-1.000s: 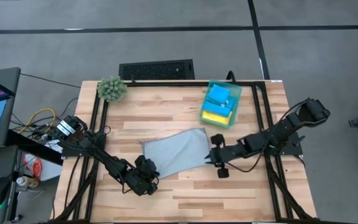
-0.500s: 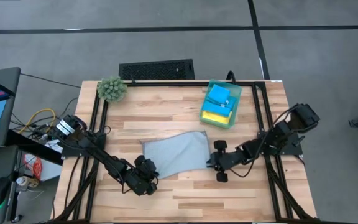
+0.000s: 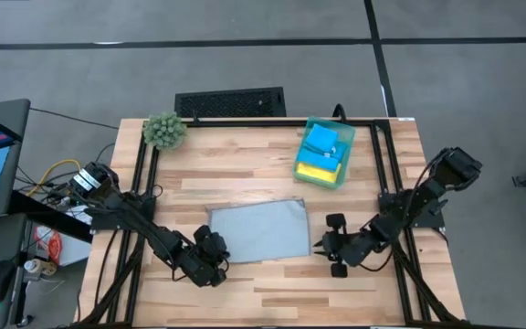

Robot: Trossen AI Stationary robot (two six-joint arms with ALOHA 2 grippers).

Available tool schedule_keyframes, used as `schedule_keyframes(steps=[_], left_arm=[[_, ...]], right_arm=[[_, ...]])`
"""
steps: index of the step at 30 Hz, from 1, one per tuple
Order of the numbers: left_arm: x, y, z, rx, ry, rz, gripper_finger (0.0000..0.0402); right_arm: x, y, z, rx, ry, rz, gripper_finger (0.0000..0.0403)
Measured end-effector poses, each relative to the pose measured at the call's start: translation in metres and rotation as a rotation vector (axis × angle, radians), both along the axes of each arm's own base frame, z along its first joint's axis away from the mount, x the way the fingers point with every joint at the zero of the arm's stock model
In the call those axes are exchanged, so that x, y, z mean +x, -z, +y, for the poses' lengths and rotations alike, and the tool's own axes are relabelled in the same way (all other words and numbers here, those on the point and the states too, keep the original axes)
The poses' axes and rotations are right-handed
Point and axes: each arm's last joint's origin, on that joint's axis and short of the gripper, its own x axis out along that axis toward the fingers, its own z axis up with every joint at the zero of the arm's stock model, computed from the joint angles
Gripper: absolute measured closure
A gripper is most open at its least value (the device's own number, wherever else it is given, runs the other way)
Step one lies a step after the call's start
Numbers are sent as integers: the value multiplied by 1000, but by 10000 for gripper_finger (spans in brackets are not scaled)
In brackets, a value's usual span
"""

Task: Fold microfiber towels
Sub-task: Fold the gray towel

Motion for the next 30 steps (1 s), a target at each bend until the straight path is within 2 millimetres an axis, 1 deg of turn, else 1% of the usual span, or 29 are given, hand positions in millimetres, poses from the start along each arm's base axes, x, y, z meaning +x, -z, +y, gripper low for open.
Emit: schedule_keyframes(steps=[4,8,11,15,19,22,26,28,30], left_arm=[[0,-1,-3,-20,16,-4,396],[-1,-2,-6,-27,36,-16,374],[-2,-2,-8,-13,61,-12,343],[-4,-2,-11,-9,120,1,292],[-4,-3,-16,-90,187,42,242],[-7,-7,-25,-115,220,48,217],[-16,-14,-39,-31,239,40,208],[-22,-17,-46,45,232,-3,209],[-30,-16,-54,112,232,-46,212]], right_arm=[[-1,-6,5,-18,-20,-63,285],[7,-12,11,-1,-64,-169,285],[12,-12,11,-18,-79,-207,284],[15,-2,8,-47,-70,-172,276],[17,6,12,-56,-112,-173,250],[20,9,16,-66,-147,-208,227],[23,16,17,-91,-163,-214,203],[25,21,16,-99,-160,-207,197],[25,25,16,-108,-162,-194,196]])
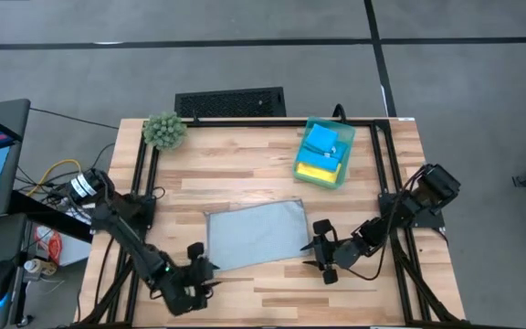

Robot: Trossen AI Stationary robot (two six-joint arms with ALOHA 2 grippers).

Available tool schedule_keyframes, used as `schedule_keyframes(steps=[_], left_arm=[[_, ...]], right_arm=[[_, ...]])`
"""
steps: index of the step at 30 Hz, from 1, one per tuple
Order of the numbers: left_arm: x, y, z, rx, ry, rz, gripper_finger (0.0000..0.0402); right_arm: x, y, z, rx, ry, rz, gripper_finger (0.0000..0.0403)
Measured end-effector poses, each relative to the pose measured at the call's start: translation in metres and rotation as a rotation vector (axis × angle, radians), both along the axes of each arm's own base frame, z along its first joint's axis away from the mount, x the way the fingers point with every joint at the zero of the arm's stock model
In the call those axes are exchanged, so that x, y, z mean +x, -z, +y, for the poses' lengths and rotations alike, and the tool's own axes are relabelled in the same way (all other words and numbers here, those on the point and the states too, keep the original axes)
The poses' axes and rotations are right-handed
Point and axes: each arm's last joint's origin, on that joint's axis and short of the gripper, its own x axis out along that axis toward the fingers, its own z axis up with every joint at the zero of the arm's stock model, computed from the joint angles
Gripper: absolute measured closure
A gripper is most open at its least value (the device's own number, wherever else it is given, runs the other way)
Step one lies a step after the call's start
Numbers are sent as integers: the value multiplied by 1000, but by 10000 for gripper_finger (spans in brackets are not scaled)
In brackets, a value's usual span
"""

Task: Fold microfiber towels
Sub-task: Fold the gray towel

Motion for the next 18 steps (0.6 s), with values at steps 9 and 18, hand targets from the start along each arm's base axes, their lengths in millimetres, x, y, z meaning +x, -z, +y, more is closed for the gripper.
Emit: schedule_keyframes(steps=[9,18], left_arm=[[-12,48,-15,132,8,77,218],[-14,63,-16,173,-55,63,219]], right_arm=[[0,13,0,-2,18,31,206],[0,13,0,26,40,41,216]])
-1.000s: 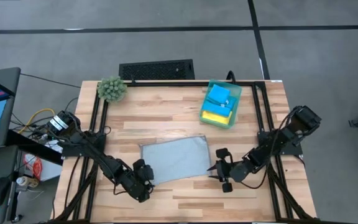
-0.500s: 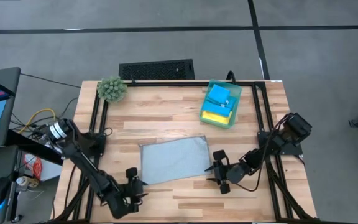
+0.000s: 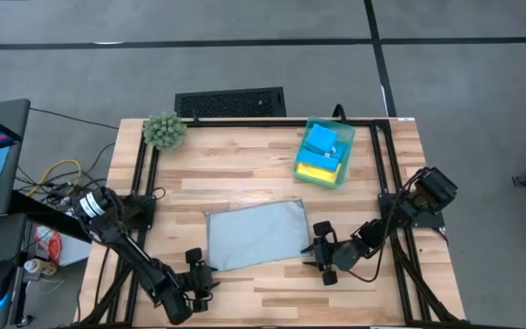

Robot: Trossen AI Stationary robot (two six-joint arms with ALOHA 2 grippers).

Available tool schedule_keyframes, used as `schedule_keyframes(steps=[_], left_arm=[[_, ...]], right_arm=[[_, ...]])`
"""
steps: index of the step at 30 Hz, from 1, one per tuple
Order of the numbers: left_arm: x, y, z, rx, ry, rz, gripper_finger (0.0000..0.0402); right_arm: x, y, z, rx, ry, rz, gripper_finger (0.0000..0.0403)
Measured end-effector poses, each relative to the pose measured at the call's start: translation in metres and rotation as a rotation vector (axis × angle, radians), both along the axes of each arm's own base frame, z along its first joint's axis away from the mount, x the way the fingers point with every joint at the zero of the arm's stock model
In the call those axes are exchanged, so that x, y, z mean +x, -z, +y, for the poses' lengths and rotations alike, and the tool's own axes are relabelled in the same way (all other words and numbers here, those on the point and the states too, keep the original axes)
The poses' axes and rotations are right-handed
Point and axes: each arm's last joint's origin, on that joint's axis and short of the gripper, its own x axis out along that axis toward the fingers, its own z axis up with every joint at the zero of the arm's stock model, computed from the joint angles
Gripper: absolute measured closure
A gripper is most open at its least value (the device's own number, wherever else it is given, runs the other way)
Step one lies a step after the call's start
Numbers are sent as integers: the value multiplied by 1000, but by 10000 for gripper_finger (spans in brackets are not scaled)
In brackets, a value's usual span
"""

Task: Fold microfiber towels
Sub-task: Fold the gray towel

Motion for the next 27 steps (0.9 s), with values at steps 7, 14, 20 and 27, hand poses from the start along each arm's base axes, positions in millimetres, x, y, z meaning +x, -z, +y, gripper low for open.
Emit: schedule_keyframes(steps=[7,14,20,27], left_arm=[[3,-18,-10,44,56,27,219],[-4,-29,-7,167,37,68,219],[-10,-12,1,143,-1,23,219],[-12,-3,5,81,-7,-32,219]], right_arm=[[0,0,0,11,9,5,221],[0,1,0,11,9,8,218],[0,1,0,11,9,8,221],[-1,1,-1,9,11,15,222]])
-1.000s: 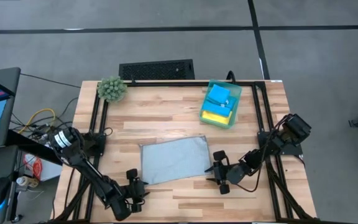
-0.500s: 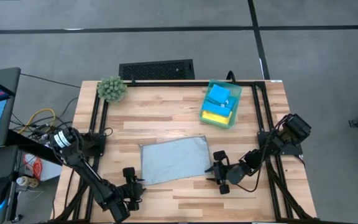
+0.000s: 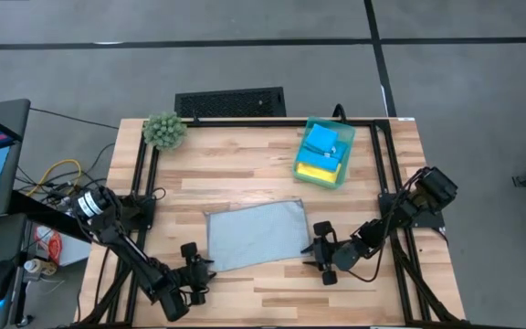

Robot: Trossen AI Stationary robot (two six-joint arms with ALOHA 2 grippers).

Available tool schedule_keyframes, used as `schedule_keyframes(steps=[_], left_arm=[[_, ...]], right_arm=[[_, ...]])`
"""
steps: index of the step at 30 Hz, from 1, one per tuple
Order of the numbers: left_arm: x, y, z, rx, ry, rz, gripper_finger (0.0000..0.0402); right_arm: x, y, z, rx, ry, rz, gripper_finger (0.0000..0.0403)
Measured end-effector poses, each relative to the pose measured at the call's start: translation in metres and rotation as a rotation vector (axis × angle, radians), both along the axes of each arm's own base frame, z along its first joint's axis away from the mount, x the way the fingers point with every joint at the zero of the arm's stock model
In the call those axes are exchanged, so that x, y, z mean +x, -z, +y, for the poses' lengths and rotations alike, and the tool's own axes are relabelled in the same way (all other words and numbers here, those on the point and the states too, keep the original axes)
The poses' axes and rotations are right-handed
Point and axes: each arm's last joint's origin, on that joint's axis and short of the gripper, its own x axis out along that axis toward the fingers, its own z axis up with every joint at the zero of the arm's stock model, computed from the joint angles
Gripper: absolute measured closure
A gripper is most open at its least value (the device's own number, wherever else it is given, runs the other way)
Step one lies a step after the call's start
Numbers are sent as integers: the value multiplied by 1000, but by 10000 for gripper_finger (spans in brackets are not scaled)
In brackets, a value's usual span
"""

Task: Fold microfiber towels
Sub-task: Fold the gray towel

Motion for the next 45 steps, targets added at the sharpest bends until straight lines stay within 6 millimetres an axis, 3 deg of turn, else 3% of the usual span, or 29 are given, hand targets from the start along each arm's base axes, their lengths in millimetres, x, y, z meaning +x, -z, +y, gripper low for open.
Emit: schedule_keyframes(steps=[4,8,16,19,23,26,31,36,45], left_arm=[[1,1,1,-12,1,24,231],[2,1,3,-23,-3,53,276],[3,1,4,-19,-8,70,386],[8,-6,1,-38,-19,69,395],[16,-29,-5,-40,-38,108,399],[25,-59,-12,-10,-61,113,400],[33,-102,-10,187,-83,112,400],[36,-130,11,463,-129,108,401],[52,-137,83,777,-232,229,401]], right_arm=[[0,1,-2,28,38,20,227],[0,2,-4,71,96,43,250],[-1,3,-5,109,148,43,364],[0,-3,-3,139,141,41,391],[1,-26,4,146,91,8,397],[4,-61,7,146,85,-78,397],[6,-112,1,30,105,-172,399],[5,-142,-25,-125,172,-180,401],[8,-159,-95,-405,407,-124,402]])
